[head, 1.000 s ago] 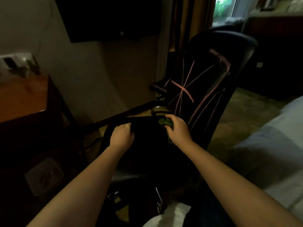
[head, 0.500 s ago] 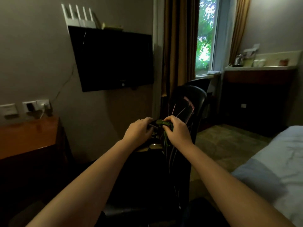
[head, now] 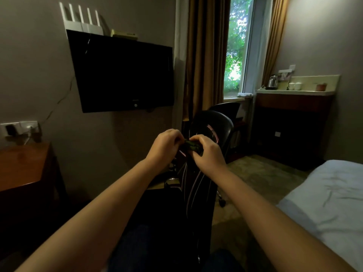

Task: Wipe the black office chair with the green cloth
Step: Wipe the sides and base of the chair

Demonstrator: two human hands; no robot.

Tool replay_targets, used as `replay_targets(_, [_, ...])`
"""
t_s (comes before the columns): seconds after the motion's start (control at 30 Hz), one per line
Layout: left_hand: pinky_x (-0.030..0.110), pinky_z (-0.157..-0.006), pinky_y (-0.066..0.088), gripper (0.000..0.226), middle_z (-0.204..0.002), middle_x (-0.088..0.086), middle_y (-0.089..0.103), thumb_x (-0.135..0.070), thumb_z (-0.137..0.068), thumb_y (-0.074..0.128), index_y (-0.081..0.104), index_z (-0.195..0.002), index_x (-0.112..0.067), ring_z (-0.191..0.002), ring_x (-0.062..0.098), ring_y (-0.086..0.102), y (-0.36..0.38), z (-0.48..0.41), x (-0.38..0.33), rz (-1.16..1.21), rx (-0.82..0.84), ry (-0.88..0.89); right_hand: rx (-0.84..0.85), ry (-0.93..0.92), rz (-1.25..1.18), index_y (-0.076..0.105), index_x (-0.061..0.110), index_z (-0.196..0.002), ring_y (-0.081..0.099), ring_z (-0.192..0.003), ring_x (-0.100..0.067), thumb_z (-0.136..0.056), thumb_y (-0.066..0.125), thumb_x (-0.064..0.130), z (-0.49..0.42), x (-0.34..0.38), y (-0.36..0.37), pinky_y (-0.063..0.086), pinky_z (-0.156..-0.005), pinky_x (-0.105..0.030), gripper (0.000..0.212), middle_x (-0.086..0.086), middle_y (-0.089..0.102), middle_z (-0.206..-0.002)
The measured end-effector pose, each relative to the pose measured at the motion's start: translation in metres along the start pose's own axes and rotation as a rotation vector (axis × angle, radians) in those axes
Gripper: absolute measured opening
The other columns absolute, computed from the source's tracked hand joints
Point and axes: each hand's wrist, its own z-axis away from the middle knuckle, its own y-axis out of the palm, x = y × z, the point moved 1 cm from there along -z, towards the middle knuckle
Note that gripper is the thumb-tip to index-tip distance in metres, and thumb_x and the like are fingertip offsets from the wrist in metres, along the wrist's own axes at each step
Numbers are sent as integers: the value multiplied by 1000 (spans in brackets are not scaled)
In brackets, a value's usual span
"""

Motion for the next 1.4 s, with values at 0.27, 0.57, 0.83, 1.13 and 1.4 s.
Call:
replay_targets(0.27, [16,-73,46,11,-109,4,57,-1,-92,56,62,-100,-7,-92,12,55,8,-41,15,-20,-56,12,-62,-6,77,70,14,-108,62,-89,-8,-91,65,18,-33,-26,-15,46,-73,-11,18,1,69,-99])
replay_targets(0.57, [29,-78,52,12,-111,2,57,-4,-95,54,59,-98,-15,-96,15,57,39,-93,54,10,-24,-72,-175,10,133,76,15,-100,58,-63,2,-91,66,24,-84,-65,-14,39,-55,-4,15,4,73,-80])
replay_targets(0.83, [22,-73,53,15,-102,-9,56,-10,-97,51,52,-103,-24,-91,7,59,56,-124,73,133,57,-121,-125,78,222,65,11,-91,55,-54,-7,-97,55,26,-118,-93,-16,47,-49,-28,19,6,59,-64])
replay_targets(1.13, [25,-67,54,12,-107,6,64,-10,-98,51,52,-107,-17,-83,11,62,62,-142,71,309,116,-141,-220,125,164,53,13,-80,42,-45,-3,-100,50,27,-141,-101,-12,23,-44,-16,25,11,43,-54])
replay_targets(1.4, [27,-64,51,11,-93,-6,60,-31,-100,49,48,-109,-25,-78,10,60,54,-133,96,314,179,-185,-130,35,222,50,14,-92,48,-49,-10,-100,51,26,-156,-85,9,29,-42,-25,15,10,46,-58])
